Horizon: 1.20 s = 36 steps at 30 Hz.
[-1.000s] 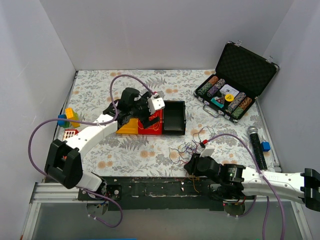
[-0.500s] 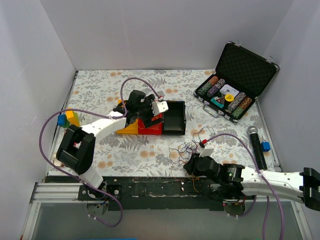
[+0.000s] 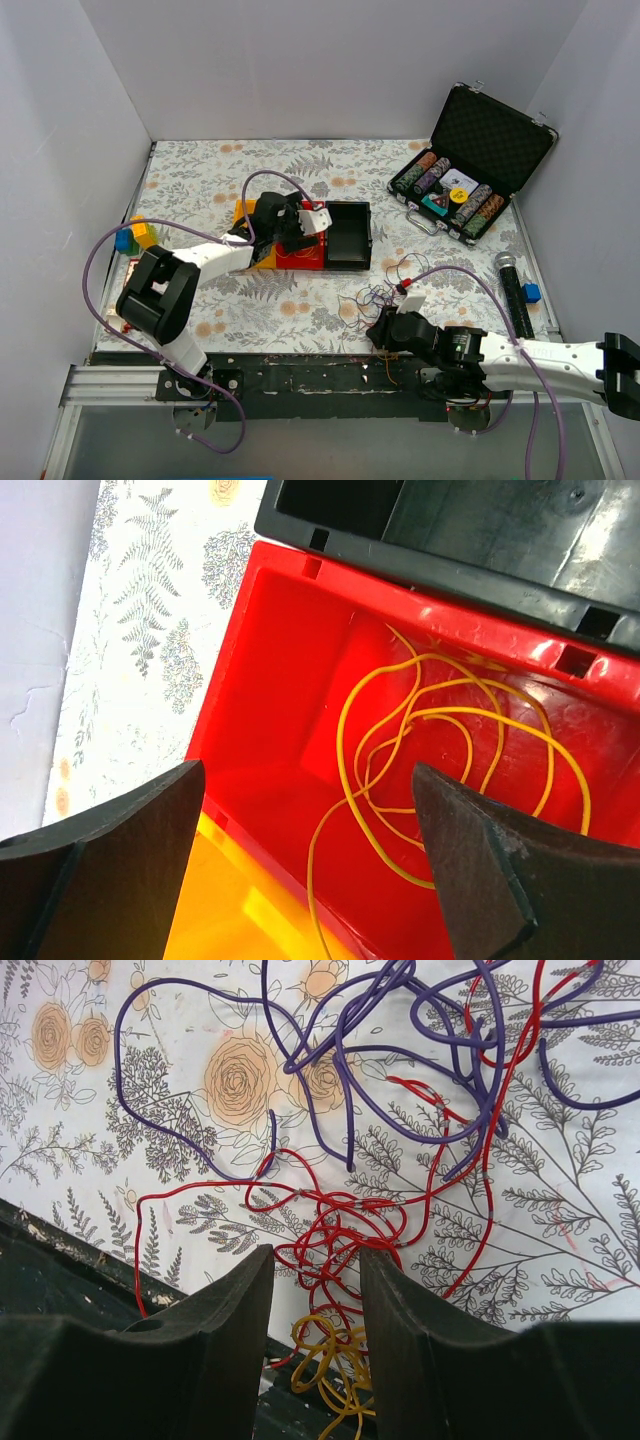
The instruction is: Untangle the cables
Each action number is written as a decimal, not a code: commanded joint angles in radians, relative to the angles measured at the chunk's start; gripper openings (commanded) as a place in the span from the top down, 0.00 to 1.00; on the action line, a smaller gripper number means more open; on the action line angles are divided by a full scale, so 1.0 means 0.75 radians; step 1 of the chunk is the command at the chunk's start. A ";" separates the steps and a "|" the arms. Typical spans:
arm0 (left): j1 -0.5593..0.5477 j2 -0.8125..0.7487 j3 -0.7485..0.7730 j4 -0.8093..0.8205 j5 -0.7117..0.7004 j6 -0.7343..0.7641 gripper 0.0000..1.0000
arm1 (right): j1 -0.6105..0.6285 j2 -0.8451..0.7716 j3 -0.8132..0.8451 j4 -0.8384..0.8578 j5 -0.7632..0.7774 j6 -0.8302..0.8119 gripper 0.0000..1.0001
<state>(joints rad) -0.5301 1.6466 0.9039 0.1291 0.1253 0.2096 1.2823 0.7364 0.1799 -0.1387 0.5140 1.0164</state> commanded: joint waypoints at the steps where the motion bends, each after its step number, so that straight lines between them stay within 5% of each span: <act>1: -0.015 -0.050 0.042 0.033 -0.024 -0.056 0.15 | -0.004 0.024 0.040 -0.048 0.008 -0.016 0.51; 7: -0.011 -0.193 0.208 -0.223 0.041 -0.189 0.02 | -0.004 0.018 0.044 -0.054 0.008 -0.022 0.51; 12: -0.011 -0.410 0.208 -0.317 0.115 -0.224 0.02 | -0.004 0.014 0.042 -0.036 0.004 -0.034 0.51; 20: -0.199 -0.614 0.194 -0.720 0.554 -0.269 0.02 | -0.002 0.006 0.063 -0.034 -0.002 -0.056 0.51; 26: -0.445 -0.482 0.002 -0.533 0.596 -0.357 0.02 | -0.004 -0.029 0.057 -0.077 -0.002 -0.024 0.51; 33: -0.467 -0.194 0.122 -0.485 0.741 -0.412 0.26 | -0.004 -0.106 -0.027 -0.065 -0.047 0.009 0.52; 36: -0.469 -0.110 0.157 -0.463 0.755 -0.461 0.29 | -0.004 -0.121 -0.045 -0.063 -0.055 0.011 0.52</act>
<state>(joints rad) -0.8749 1.5333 0.9459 -0.2657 0.6228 -0.0814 1.2823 0.6643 0.1688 -0.1829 0.4835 1.0042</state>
